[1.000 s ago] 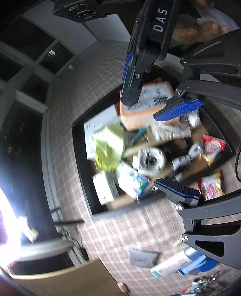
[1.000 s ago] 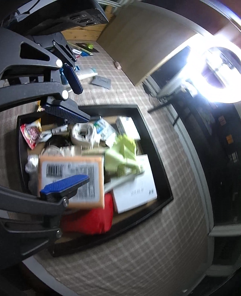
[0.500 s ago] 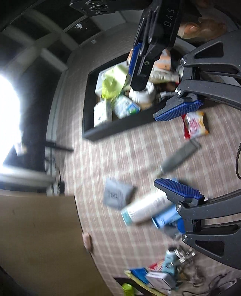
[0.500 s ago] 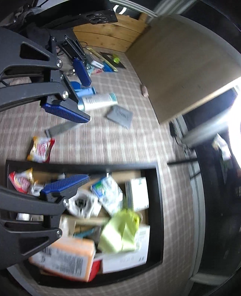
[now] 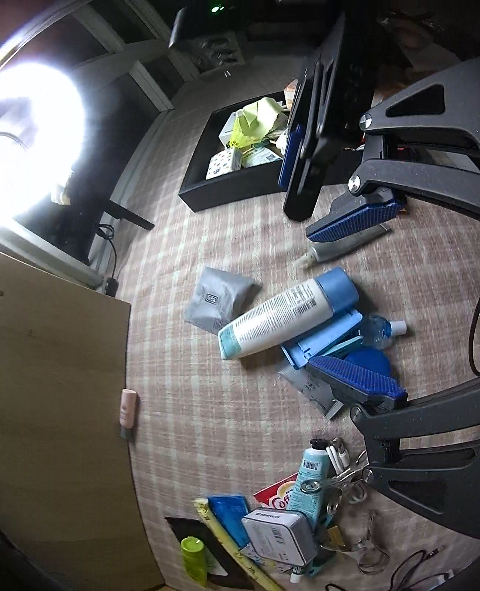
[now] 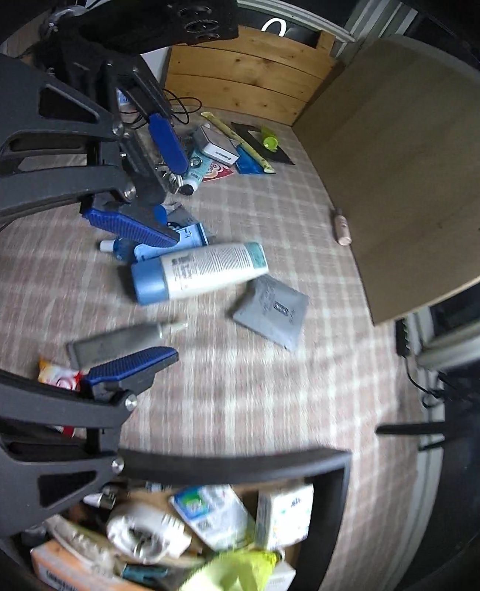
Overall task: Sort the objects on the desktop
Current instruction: 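Return the right tool to the table toward the white lotion bottle, then grasp the white lotion bottle with the right tool and lift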
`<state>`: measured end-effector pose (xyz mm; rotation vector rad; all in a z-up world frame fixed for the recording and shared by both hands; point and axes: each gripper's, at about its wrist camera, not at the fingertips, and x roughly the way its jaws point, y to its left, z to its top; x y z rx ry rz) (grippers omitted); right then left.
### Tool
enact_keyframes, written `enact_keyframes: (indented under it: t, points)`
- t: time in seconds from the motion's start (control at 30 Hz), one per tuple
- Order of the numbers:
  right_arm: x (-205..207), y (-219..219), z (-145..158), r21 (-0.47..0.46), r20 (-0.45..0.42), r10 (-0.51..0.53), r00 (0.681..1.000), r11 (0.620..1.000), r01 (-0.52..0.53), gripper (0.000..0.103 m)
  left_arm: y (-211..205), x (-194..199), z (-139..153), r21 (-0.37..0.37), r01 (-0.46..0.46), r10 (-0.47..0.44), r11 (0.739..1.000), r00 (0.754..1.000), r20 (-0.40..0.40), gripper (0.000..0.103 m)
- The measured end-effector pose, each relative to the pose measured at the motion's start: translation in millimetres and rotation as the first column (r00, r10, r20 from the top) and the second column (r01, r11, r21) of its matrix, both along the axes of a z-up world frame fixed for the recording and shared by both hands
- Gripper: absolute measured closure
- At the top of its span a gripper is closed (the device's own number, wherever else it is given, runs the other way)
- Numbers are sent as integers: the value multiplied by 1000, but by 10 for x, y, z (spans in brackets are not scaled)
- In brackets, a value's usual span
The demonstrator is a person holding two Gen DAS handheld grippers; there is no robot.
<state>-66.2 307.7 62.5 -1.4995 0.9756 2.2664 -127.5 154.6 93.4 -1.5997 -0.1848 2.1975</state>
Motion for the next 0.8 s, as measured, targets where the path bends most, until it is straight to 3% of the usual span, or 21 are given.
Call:
enact_keyframes:
  t: [0.13,0.47,0.8]
  points:
    - [-165,-3,-160,-18,27,17,999,1000,-17,59,5,-60,-88,16,-3,2,1000,1000,24,43]
    - [-337,196,-438,-109,42,0,999,994,4,62,151,-93,-350,19,35,-36,999,997,72,43]
    - [-560,120,-634,-149,62,56,996,988,-47,64,224,-109,-552,25,50,-52,998,993,106,44]
